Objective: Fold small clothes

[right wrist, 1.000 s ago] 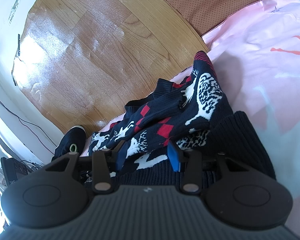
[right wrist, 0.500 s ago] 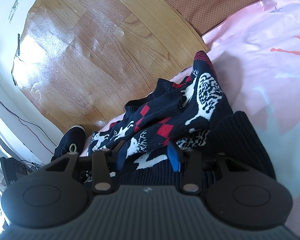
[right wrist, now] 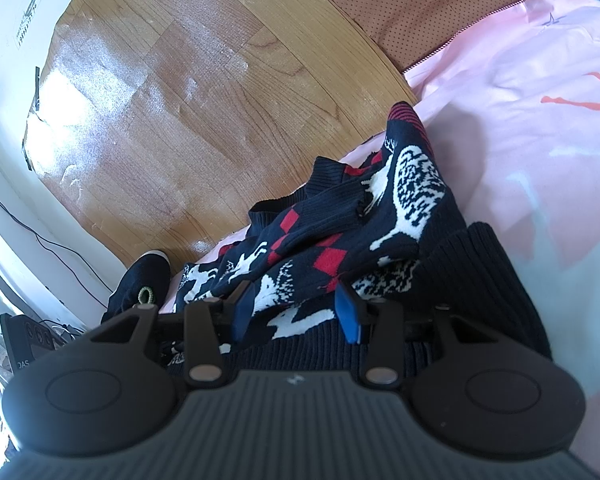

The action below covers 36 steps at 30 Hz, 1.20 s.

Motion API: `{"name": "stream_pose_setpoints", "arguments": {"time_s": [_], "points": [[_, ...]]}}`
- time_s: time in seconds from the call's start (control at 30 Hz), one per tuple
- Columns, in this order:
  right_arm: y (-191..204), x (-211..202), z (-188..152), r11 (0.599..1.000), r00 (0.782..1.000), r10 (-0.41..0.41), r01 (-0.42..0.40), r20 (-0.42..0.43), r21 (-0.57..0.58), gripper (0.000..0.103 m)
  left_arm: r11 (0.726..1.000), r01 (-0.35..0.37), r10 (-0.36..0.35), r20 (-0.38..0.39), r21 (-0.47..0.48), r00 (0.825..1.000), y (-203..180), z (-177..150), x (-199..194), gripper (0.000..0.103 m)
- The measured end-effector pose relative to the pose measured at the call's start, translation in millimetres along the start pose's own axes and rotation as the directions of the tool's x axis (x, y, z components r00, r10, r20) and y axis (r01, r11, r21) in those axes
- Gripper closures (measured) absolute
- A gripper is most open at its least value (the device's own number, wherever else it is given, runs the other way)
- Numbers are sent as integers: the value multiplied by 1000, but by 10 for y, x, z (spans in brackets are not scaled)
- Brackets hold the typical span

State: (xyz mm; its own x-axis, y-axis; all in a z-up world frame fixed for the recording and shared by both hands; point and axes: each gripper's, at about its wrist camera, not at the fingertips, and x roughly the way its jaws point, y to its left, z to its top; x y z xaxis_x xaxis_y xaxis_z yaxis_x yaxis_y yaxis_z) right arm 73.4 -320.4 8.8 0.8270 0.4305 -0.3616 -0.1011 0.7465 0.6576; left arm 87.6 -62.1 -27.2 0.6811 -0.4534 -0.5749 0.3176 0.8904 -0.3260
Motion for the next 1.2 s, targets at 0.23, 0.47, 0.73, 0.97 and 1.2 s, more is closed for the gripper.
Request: {"name": "stream_pose_setpoints", "arguments": {"time_s": [0.23,0.47,0.73,0.97,1.2], "points": [[1,1,0,1000,1000,0,0,0,1,56,1000,0,0,0,0,1000,-1,1,1,58],[0,-1,0,1000,1000,-1,1,0,0,55,1000,0,0,0,0,1000,0,2,1,58],[-22,-4,-10,1000,1000,-2,2,-1,-1,56,1000,0,0,0,0,1000,-2,2,2,58],[-19,-3,-10,1000,1000,-2,2,-1,-1,56,1000,0,0,0,1,1000,-2,3,3,58],[-17,-1,-10,1000,1000,-3,3,-1,-1,56,1000,-1,1,-1,1,1000,-4,3,4,58]]}}
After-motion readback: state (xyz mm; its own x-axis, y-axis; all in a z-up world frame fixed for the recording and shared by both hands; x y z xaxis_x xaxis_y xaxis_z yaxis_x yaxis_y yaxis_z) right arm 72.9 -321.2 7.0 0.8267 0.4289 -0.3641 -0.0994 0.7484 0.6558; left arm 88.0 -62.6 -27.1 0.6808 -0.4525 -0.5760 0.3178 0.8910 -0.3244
